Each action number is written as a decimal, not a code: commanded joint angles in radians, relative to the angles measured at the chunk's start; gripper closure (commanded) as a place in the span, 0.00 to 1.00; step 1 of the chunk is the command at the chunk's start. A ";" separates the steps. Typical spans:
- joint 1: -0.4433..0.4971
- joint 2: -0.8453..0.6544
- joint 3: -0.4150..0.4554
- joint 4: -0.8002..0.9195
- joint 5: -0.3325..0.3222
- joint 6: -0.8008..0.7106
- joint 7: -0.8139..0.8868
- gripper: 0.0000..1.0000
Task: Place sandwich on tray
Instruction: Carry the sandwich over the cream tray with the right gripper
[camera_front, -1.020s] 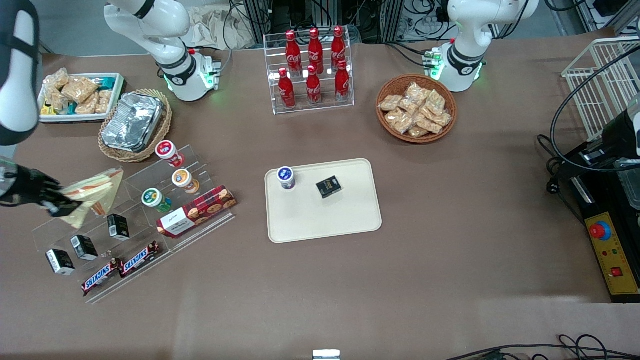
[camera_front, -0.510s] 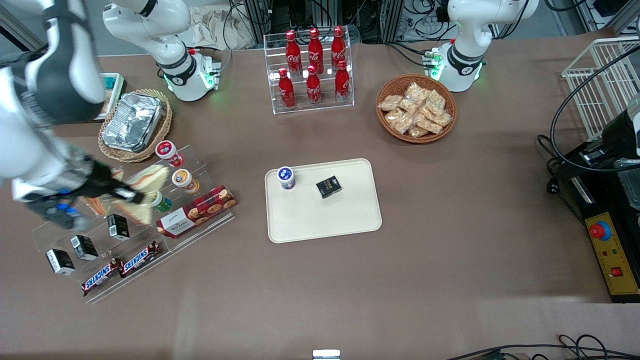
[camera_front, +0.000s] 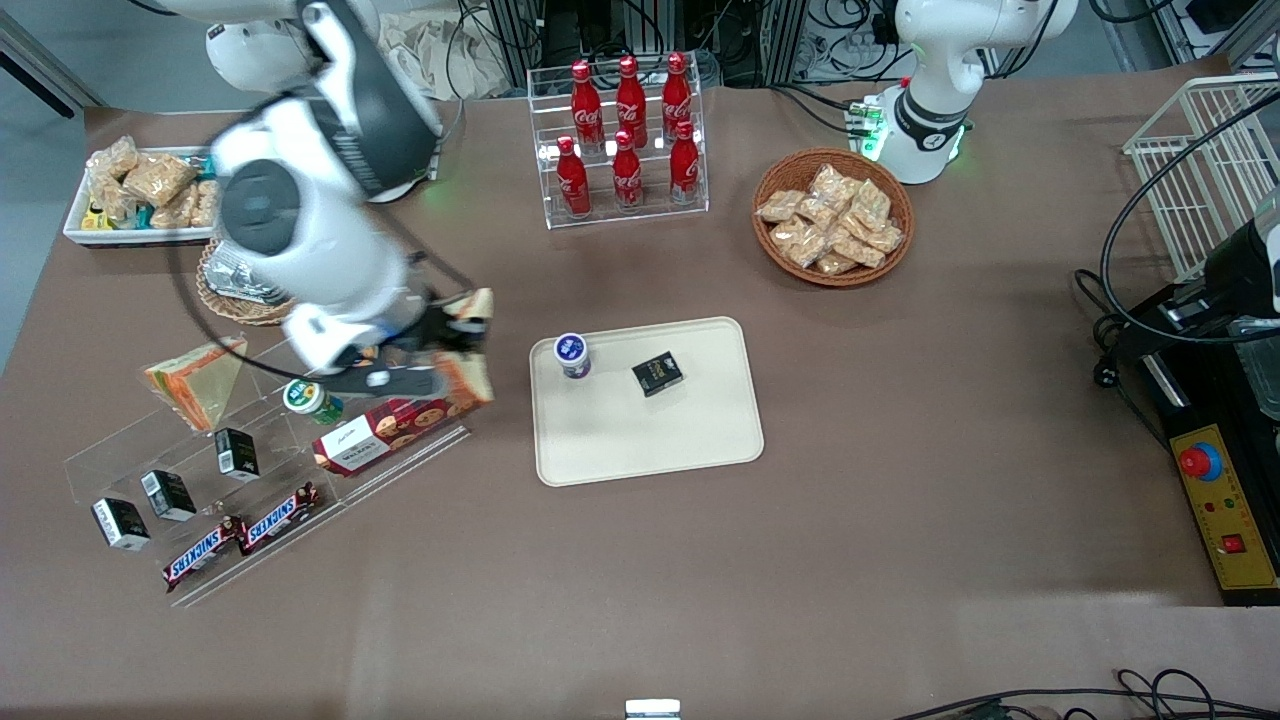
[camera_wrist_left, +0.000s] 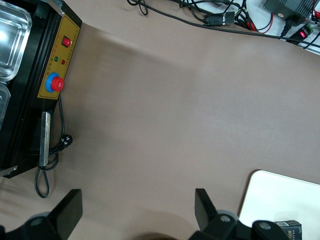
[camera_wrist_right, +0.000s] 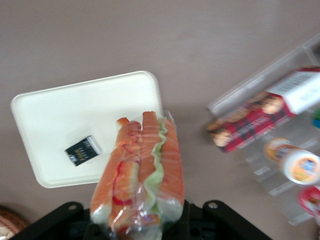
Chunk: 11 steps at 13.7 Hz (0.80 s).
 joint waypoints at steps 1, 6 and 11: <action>0.065 0.058 -0.014 0.021 0.010 0.104 -0.031 1.00; 0.145 0.075 -0.014 0.015 -0.077 0.164 -0.031 1.00; 0.160 0.080 -0.014 0.008 -0.079 0.169 -0.029 1.00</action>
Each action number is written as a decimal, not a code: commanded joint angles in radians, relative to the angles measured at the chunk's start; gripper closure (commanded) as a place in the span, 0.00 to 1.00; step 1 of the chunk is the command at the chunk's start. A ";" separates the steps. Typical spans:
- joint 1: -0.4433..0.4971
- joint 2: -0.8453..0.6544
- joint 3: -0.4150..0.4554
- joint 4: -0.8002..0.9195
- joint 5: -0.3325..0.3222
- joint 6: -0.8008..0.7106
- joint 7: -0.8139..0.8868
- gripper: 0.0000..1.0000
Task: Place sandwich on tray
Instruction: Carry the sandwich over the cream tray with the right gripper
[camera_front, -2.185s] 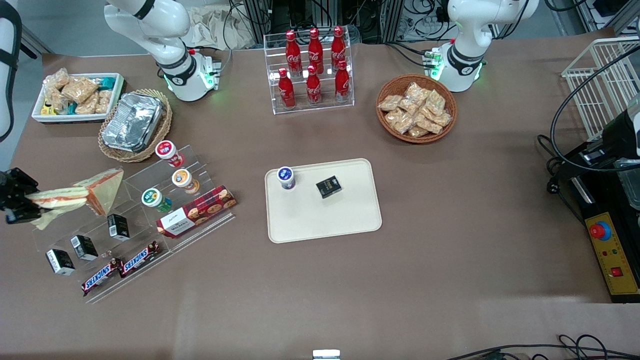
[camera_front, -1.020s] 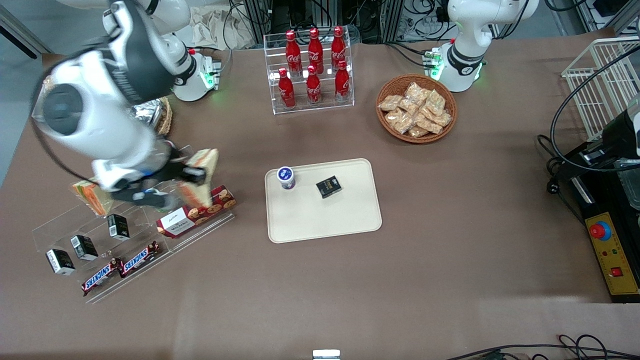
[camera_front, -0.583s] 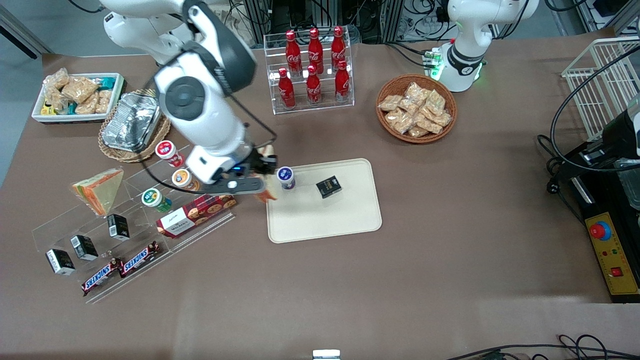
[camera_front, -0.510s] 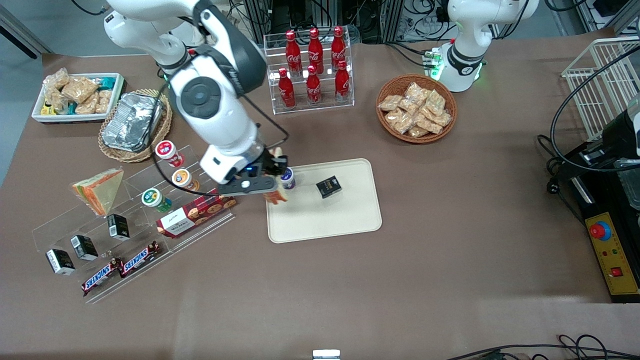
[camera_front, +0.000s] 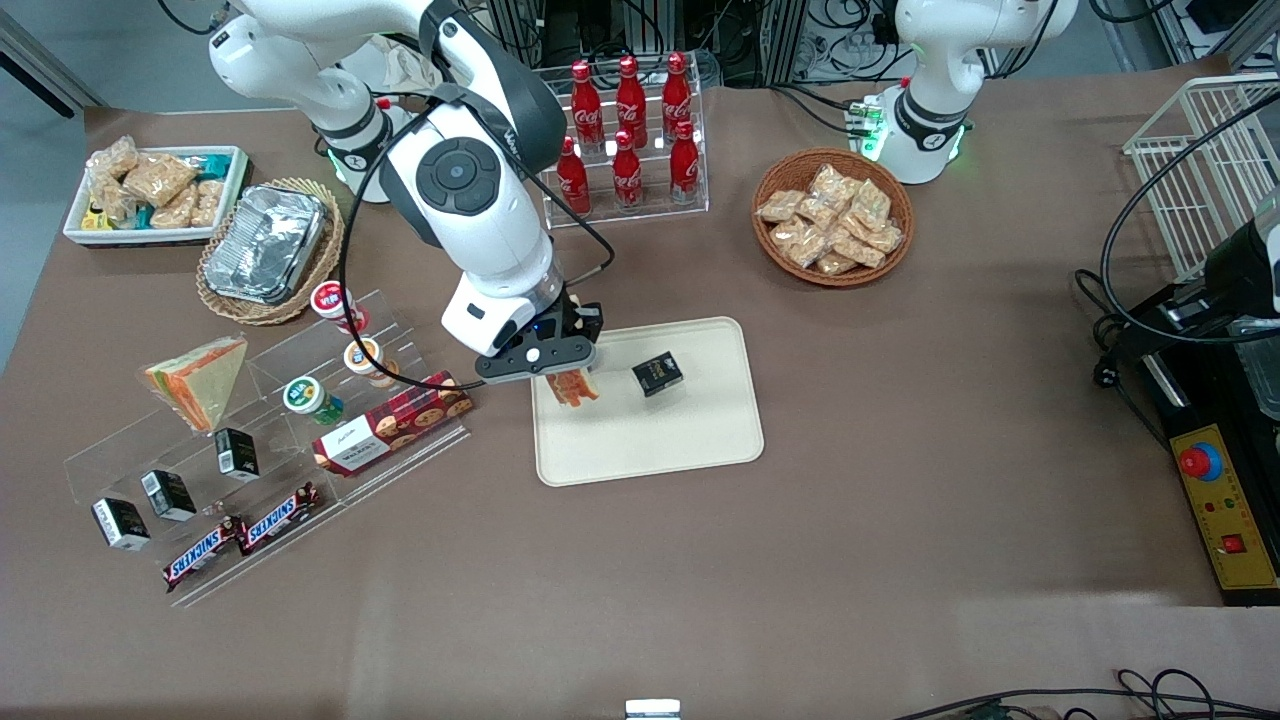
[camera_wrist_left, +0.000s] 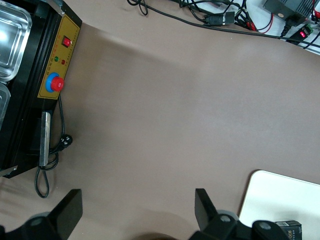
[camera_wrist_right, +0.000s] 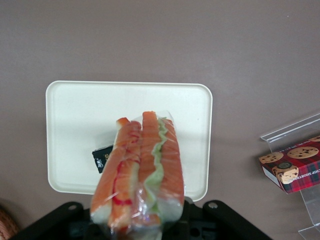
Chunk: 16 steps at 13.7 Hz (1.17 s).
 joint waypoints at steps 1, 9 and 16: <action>0.018 0.009 -0.010 0.008 -0.011 0.006 -0.010 1.00; 0.025 0.107 -0.010 0.010 -0.030 0.210 -0.530 1.00; 0.002 0.237 -0.012 0.016 -0.020 0.373 -1.106 1.00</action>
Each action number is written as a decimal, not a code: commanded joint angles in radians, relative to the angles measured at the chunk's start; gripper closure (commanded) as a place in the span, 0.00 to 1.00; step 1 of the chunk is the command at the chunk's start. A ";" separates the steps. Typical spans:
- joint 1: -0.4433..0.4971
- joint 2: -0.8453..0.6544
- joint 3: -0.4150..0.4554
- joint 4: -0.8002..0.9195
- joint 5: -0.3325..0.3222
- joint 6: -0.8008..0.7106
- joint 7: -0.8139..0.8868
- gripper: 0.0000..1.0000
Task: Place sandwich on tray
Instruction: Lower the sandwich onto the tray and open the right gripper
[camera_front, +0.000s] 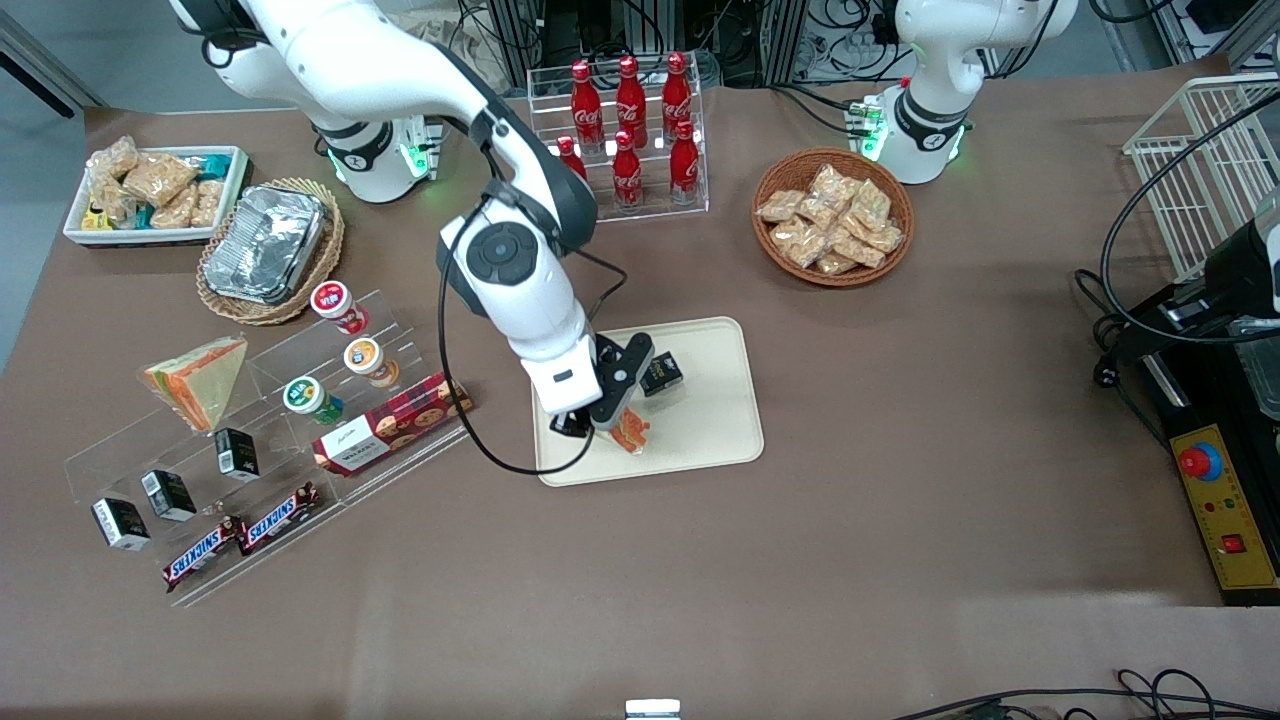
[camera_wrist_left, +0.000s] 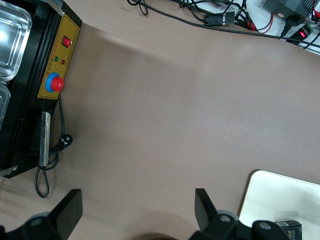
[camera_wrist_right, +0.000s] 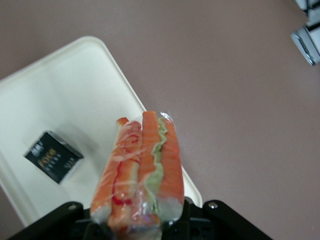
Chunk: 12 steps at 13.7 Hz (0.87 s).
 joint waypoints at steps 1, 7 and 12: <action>0.003 0.046 0.000 0.021 -0.011 0.016 -0.109 1.00; 0.006 0.173 -0.003 0.026 -0.011 0.189 -0.439 1.00; 0.013 0.234 -0.003 0.026 -0.007 0.306 -0.513 1.00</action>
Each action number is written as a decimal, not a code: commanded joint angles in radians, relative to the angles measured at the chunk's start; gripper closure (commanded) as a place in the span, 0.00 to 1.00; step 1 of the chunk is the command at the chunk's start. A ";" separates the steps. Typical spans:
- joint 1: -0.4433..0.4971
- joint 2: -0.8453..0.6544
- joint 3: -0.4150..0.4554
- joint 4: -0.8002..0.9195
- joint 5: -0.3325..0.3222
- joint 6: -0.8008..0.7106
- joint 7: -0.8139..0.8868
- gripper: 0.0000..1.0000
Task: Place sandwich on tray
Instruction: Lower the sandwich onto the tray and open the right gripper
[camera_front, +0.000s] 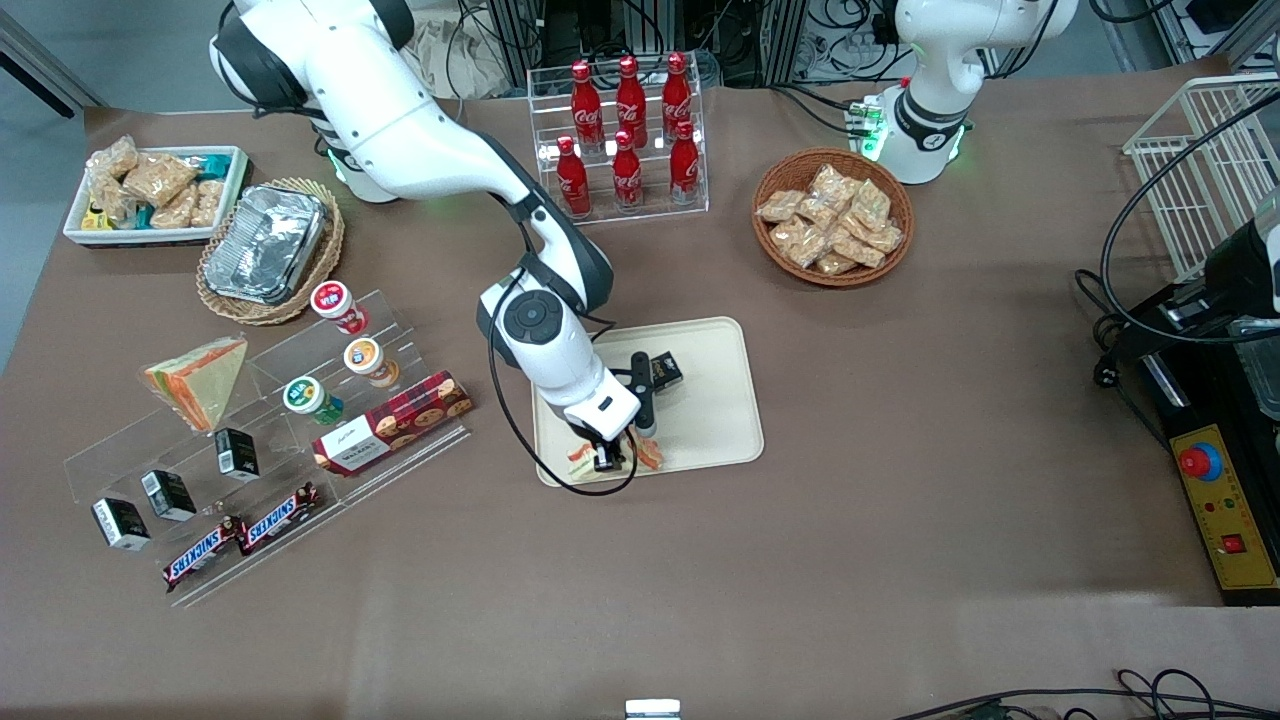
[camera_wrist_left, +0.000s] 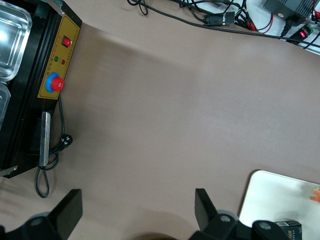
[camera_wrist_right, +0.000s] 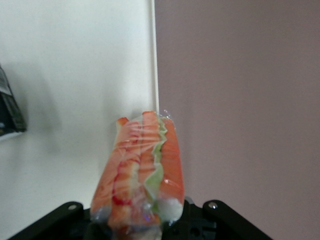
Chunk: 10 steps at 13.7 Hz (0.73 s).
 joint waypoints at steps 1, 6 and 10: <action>0.010 0.023 -0.002 0.026 -0.001 0.018 -0.013 1.00; 0.010 0.030 0.003 0.024 0.006 0.038 0.021 0.01; 0.012 0.027 0.003 0.024 0.006 0.038 0.030 0.01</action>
